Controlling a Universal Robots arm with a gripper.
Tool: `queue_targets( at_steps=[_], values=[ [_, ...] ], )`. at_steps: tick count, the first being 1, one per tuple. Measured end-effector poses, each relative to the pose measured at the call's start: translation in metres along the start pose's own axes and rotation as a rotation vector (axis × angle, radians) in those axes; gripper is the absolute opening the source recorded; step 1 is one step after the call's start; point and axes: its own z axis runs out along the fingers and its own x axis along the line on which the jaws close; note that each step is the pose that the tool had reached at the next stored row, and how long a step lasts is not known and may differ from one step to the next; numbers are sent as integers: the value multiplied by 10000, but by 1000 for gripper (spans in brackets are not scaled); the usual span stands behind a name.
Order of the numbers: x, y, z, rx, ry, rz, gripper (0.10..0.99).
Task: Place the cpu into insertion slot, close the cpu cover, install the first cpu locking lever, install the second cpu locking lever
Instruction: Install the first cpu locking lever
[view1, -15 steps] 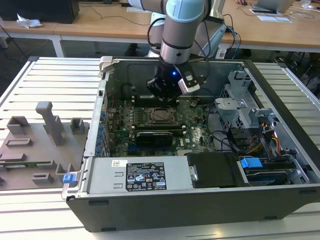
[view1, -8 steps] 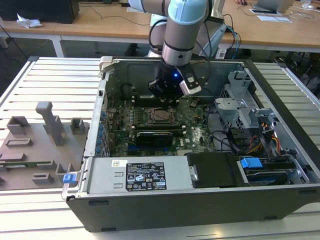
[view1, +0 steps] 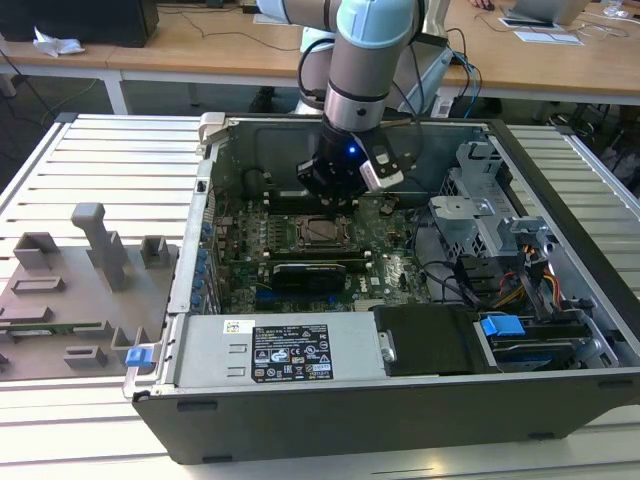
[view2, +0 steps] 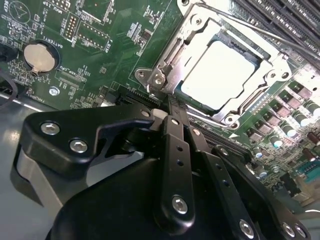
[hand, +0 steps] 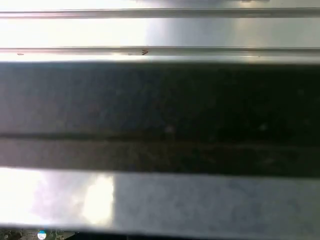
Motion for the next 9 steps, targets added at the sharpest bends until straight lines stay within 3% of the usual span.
queue_targets(
  at_steps=[5,9],
  values=[
    [-30,3,20,38,39,5,106],
    [-40,19,31,11,42,0,106]
  ],
)
